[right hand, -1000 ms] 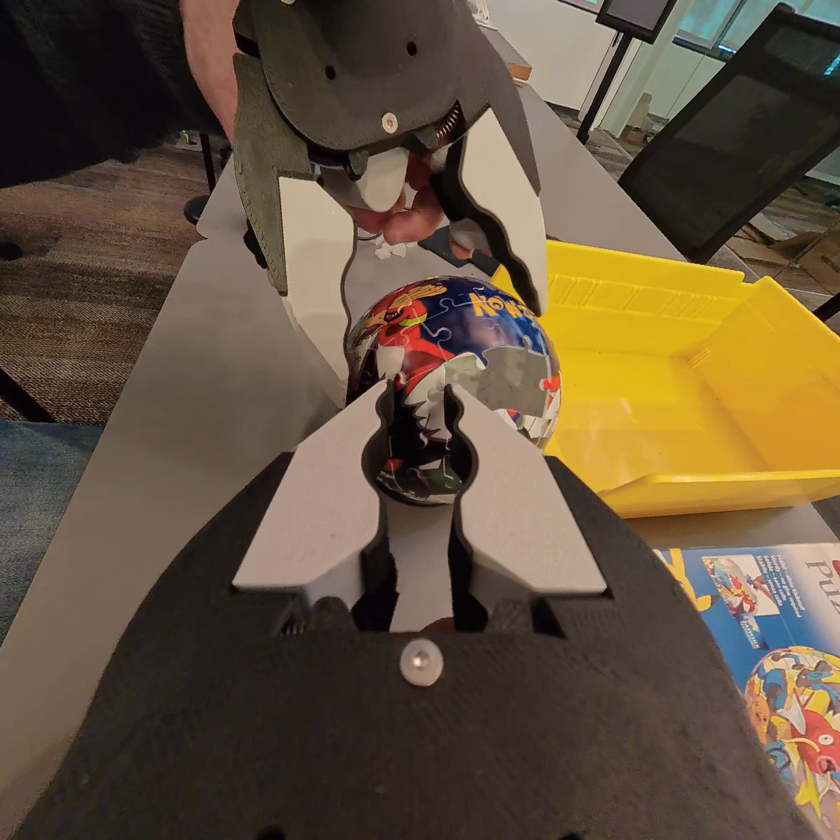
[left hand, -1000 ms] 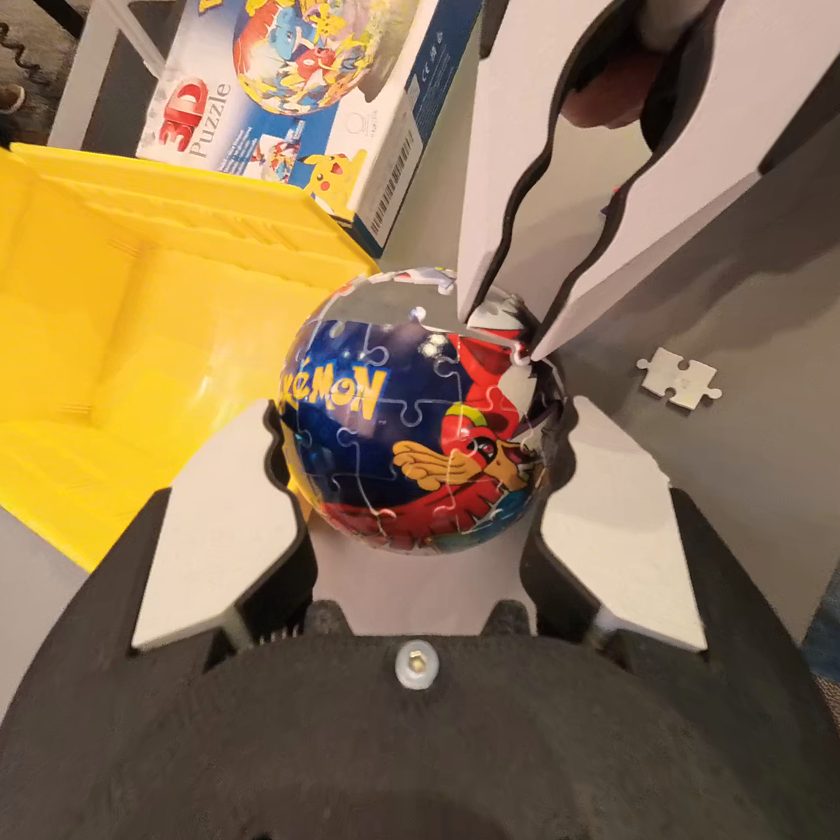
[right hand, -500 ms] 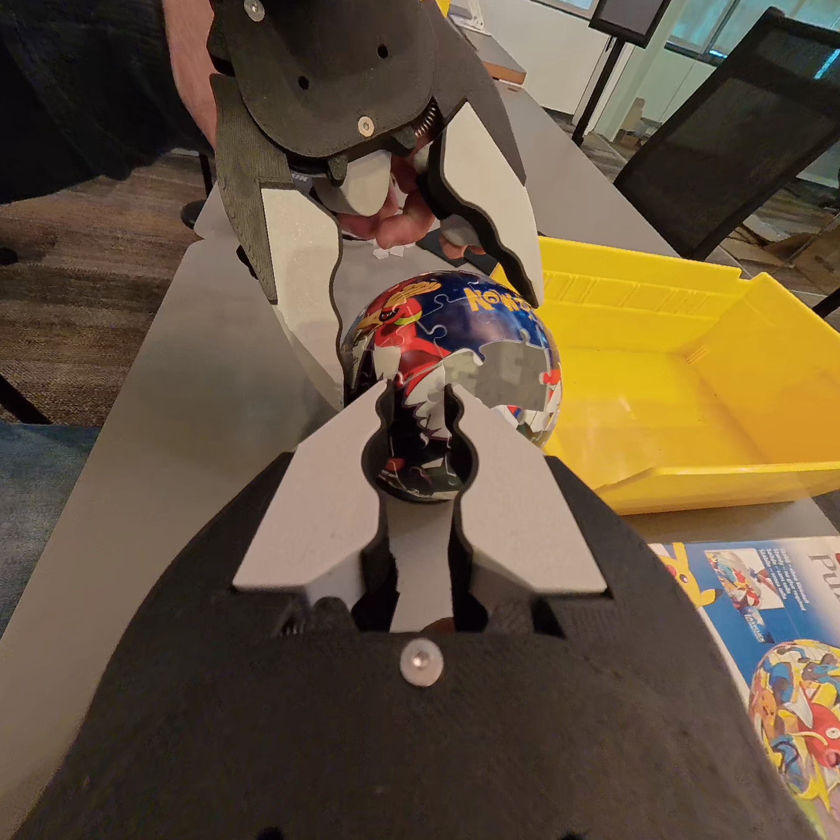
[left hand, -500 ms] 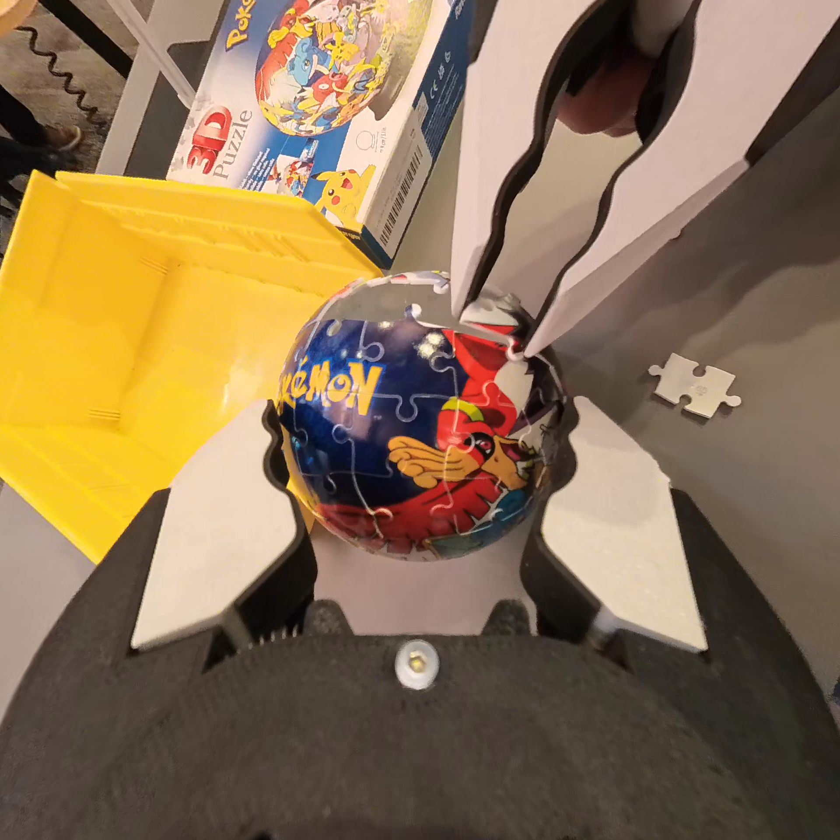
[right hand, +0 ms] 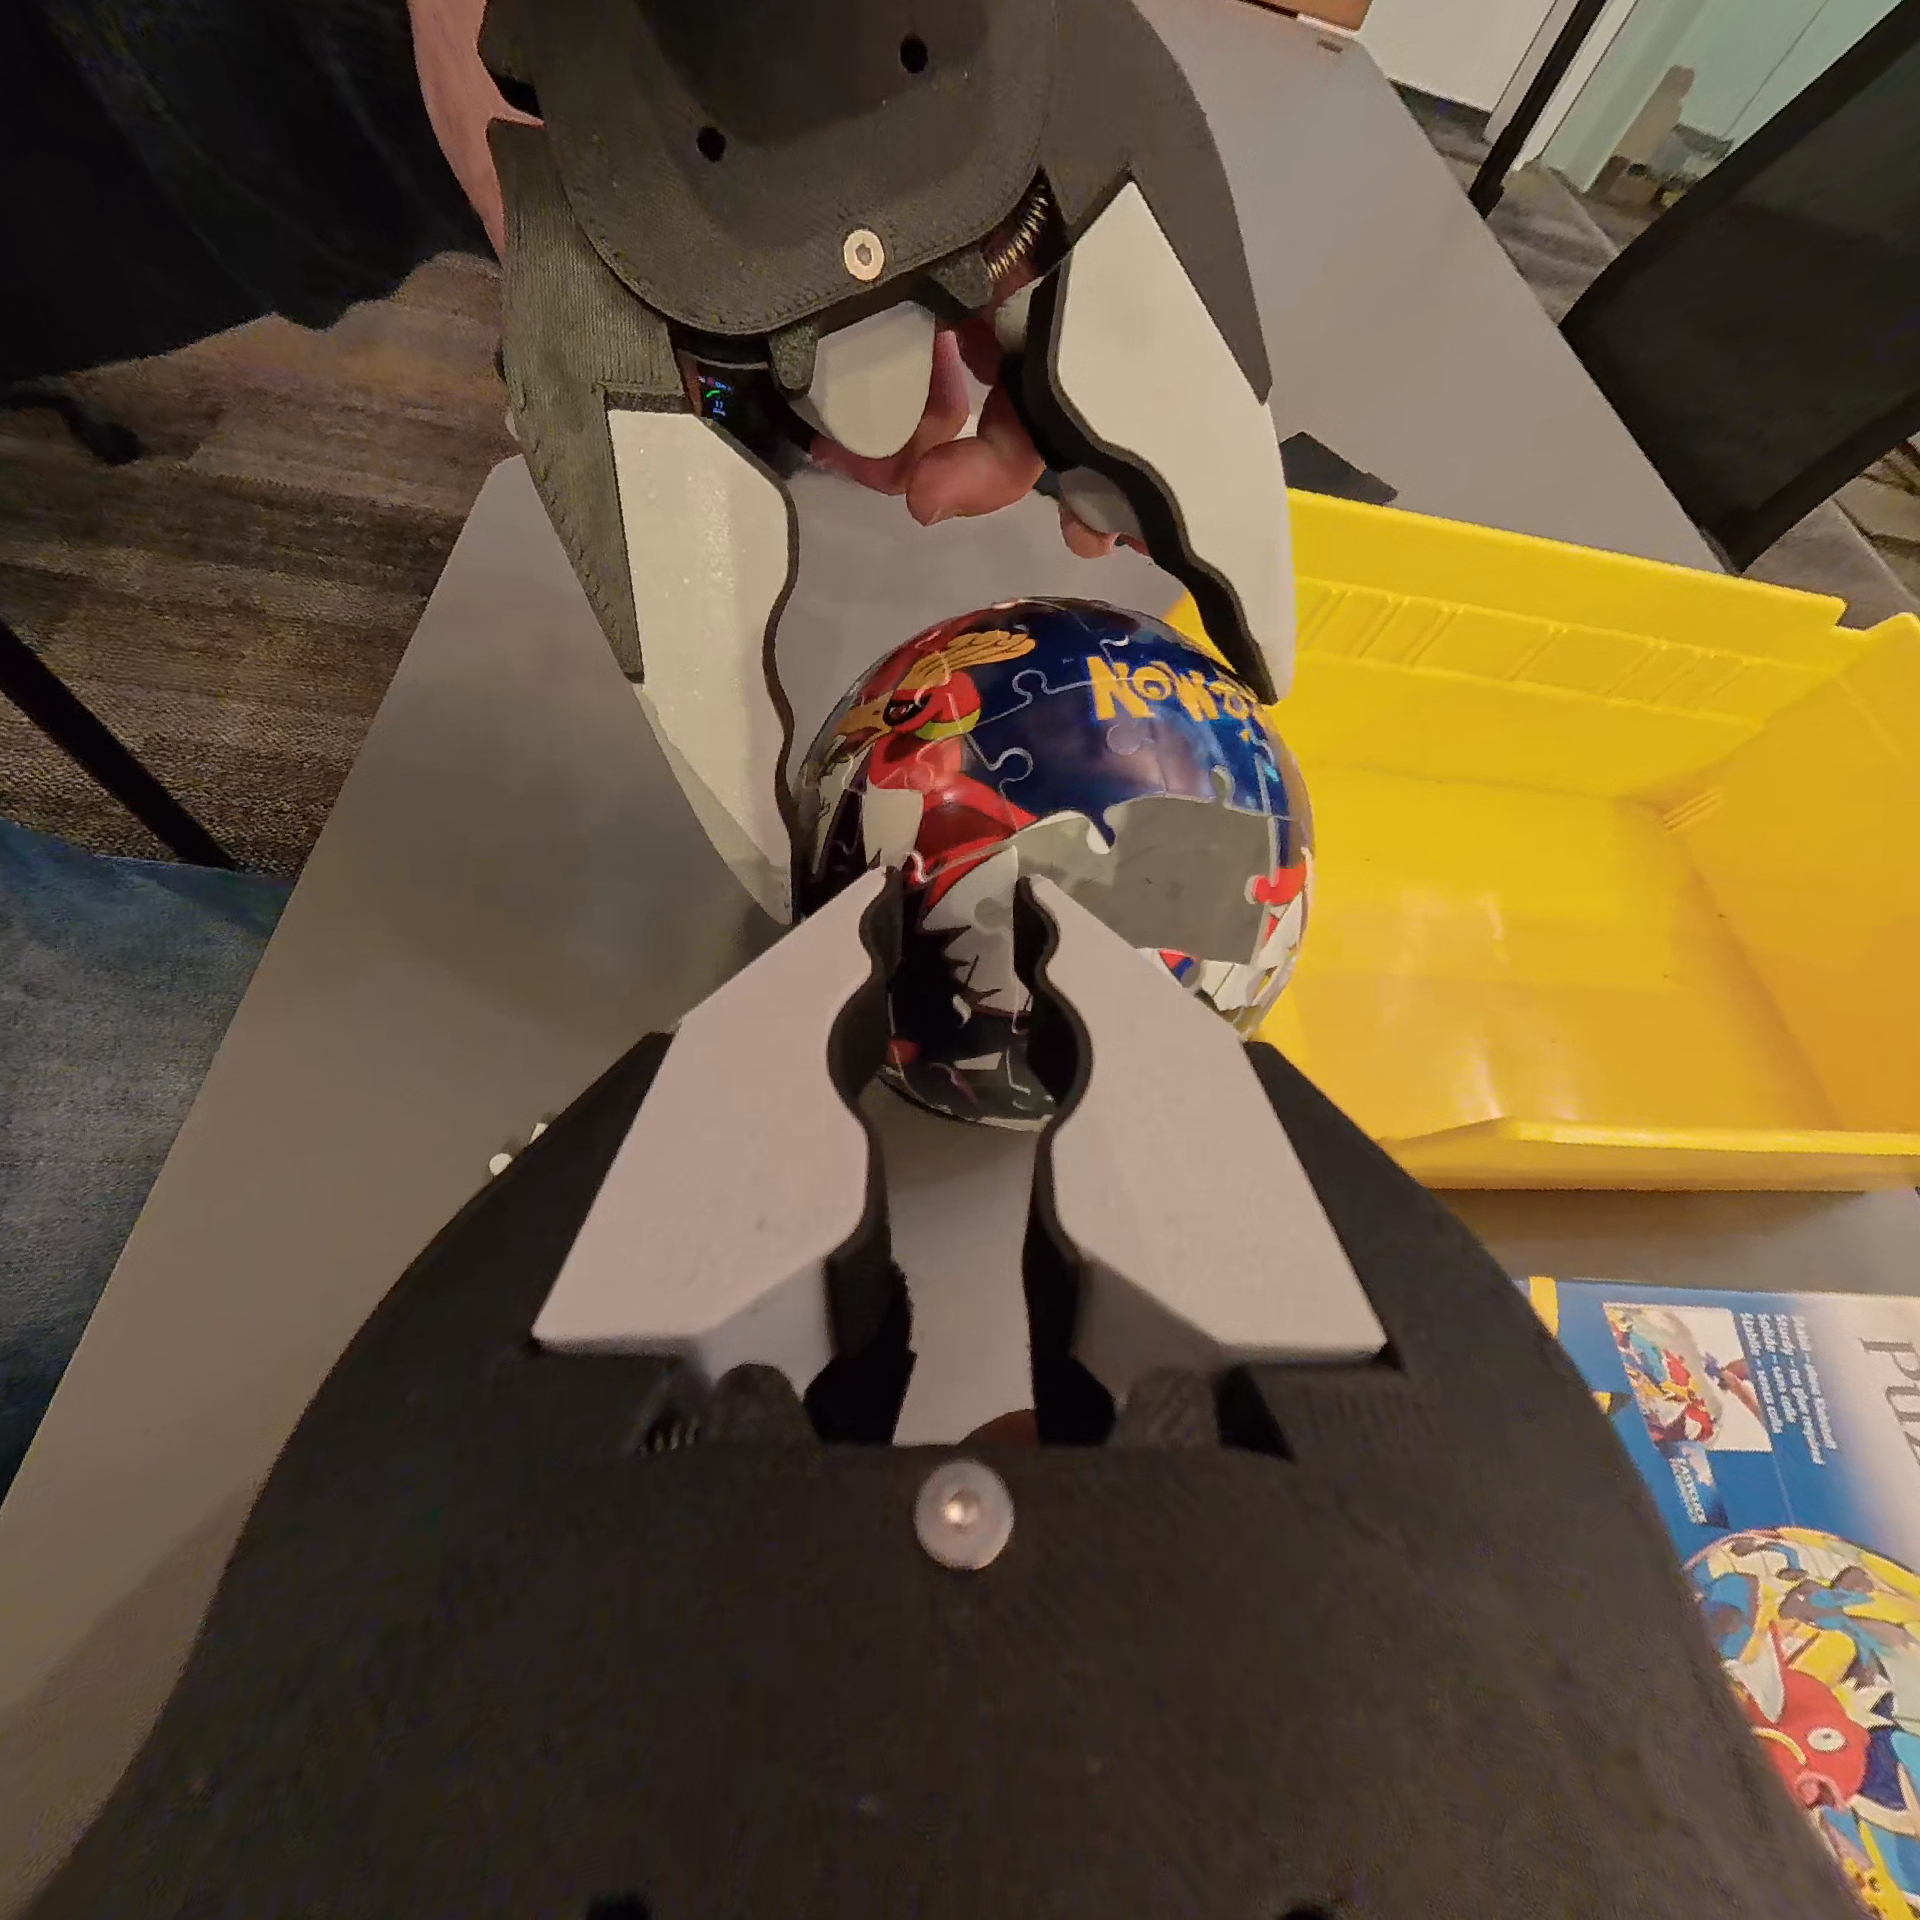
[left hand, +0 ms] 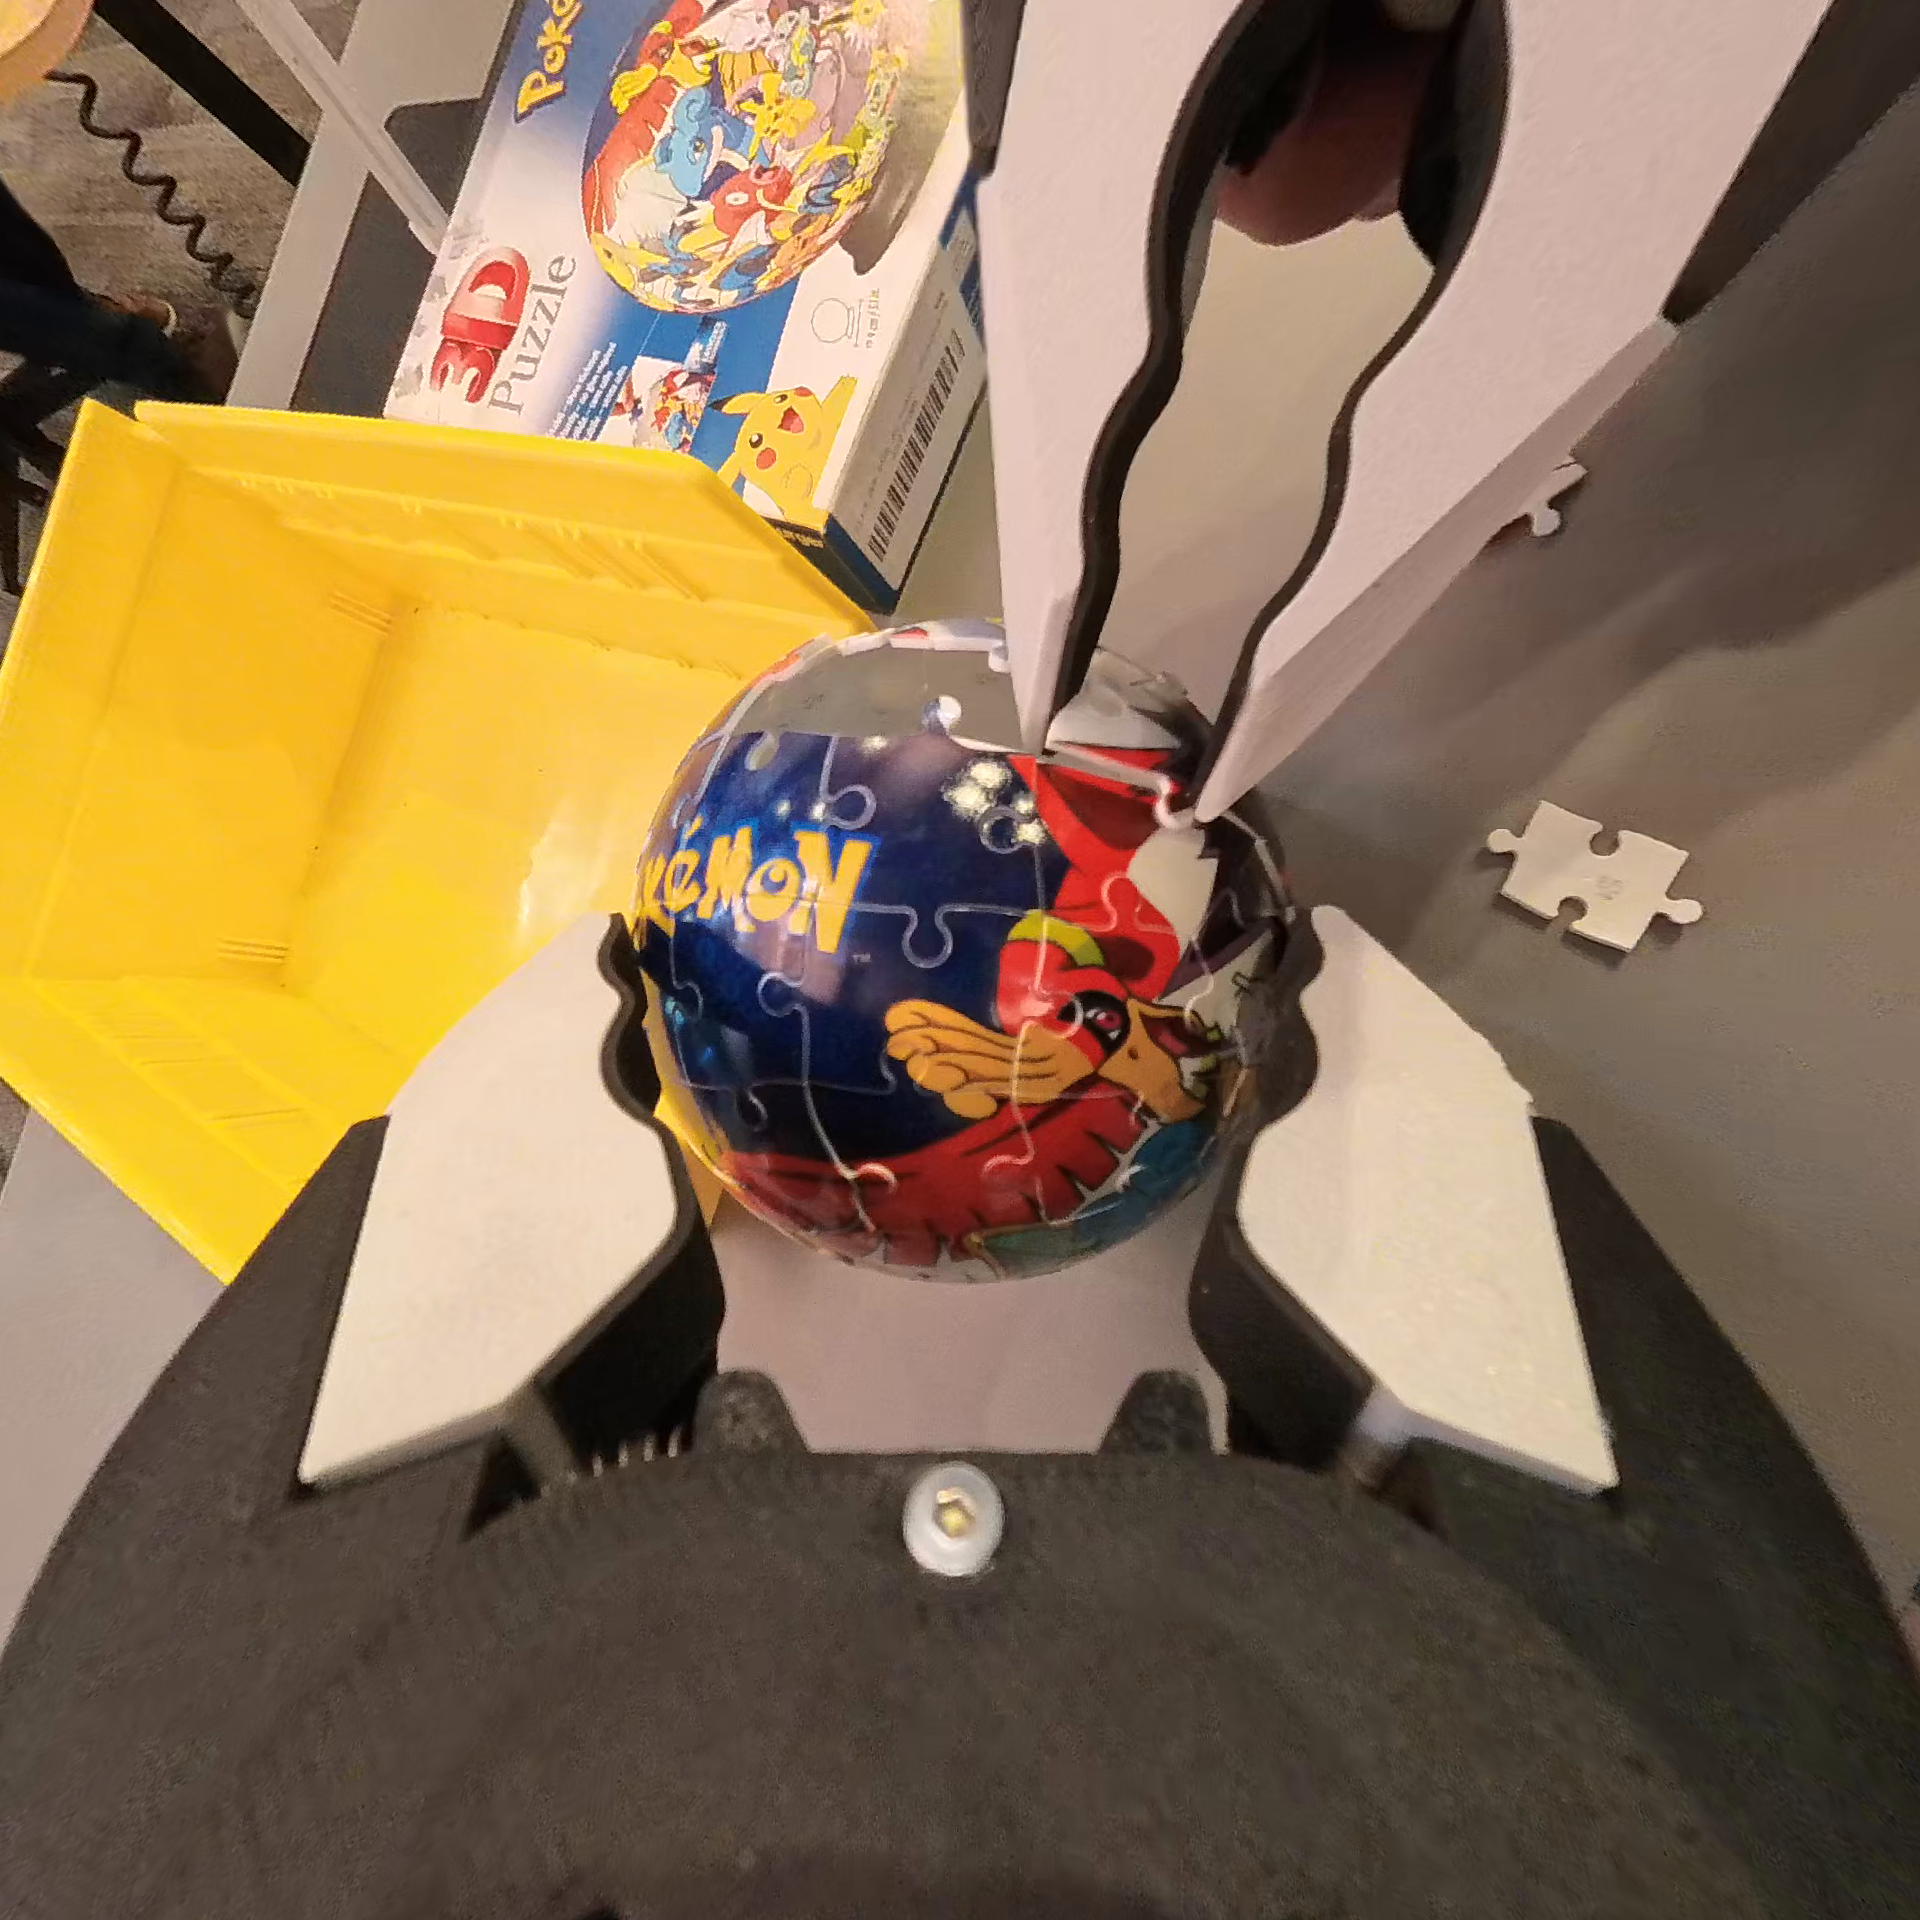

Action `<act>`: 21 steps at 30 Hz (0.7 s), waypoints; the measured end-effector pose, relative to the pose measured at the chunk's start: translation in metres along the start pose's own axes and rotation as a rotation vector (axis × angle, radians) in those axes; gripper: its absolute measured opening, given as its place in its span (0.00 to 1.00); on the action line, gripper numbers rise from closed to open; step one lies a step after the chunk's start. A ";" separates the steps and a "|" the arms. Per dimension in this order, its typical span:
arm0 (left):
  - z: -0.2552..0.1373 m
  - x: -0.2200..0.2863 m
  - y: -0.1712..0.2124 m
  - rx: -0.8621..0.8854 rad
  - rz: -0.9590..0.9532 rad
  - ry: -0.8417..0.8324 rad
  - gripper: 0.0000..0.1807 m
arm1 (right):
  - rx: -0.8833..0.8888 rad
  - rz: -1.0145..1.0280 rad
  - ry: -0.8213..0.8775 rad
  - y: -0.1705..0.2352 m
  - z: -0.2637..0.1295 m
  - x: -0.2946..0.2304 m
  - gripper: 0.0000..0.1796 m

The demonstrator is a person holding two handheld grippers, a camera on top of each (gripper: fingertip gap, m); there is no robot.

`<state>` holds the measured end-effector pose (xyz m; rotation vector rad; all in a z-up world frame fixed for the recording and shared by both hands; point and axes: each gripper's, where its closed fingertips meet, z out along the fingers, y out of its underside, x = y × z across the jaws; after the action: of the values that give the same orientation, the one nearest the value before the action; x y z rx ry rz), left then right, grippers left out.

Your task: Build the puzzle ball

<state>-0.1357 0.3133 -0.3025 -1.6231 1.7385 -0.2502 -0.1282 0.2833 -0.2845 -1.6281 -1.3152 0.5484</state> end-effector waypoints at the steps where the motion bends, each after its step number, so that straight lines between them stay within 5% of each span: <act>1: 0.000 0.000 0.000 0.000 0.001 0.000 0.63 | -0.002 0.005 -0.005 0.000 0.000 0.000 0.10; 21: 0.000 0.001 0.000 0.000 0.030 -0.010 0.63 | -0.095 0.091 -0.275 0.002 0.004 -0.005 0.10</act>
<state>-0.1359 0.3125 -0.3028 -1.5944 1.7541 -0.2278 -0.1321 0.2801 -0.2891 -1.7427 -1.4905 0.7981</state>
